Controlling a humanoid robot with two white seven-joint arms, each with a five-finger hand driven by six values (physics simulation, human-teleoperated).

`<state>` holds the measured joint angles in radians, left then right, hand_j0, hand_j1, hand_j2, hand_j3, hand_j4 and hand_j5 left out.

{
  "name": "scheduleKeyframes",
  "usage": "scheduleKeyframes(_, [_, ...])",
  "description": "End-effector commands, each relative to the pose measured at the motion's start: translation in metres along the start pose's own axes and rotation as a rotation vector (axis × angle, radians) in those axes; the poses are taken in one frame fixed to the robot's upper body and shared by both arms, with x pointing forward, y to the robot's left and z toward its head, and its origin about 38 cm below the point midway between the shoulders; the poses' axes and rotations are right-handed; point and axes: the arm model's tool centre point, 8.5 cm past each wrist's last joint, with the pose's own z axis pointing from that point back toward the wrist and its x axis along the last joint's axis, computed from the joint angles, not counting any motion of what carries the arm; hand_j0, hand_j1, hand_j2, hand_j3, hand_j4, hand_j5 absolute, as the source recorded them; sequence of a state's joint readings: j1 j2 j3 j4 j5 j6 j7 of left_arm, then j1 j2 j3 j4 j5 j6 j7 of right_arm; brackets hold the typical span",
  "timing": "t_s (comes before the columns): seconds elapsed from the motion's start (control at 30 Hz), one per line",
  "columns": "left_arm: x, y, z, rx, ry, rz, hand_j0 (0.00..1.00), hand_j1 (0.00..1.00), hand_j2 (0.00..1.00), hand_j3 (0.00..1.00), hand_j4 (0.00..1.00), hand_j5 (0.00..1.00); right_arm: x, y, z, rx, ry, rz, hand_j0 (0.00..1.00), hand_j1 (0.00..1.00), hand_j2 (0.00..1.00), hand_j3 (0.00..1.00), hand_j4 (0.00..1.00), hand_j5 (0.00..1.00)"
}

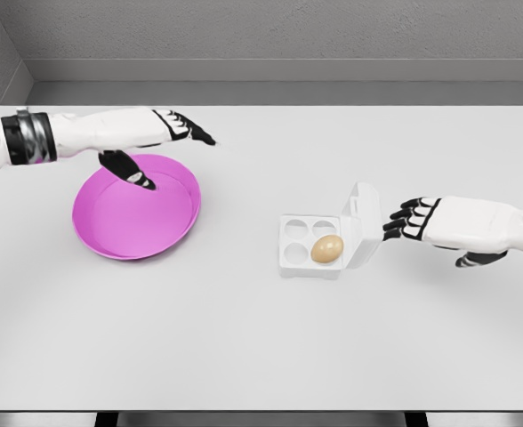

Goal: Pack egg into the box and close the box lid

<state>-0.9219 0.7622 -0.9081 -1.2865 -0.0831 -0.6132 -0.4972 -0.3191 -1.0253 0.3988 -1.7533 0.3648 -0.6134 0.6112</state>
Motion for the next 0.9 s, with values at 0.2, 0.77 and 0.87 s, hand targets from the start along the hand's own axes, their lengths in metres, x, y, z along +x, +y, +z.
scheduleKeyframes(0.2, [-0.014,-0.003,0.014,0.002,0.049,0.028,1.0,1.0,1.0,1.0,1.0,1.0,0.0,-0.01,-0.001,-0.02,-0.004,0.016,1.0,1.0,1.0,1.0,1.0,1.0])
scheduleKeyframes(0.77, [-0.018,-0.003,0.018,0.002,0.062,0.034,1.0,1.0,1.0,1.0,1.0,1.0,-0.008,-0.068,-0.016,-0.195,-0.016,0.068,1.0,1.0,1.0,1.0,1.0,1.0])
scheduleKeyframes(0.87, [-0.018,-0.003,0.018,0.002,0.062,0.034,1.0,1.0,1.0,1.0,1.0,1.0,-0.061,-0.066,0.036,-0.338,0.107,-0.116,1.0,1.0,1.0,1.0,1.0,1.0])
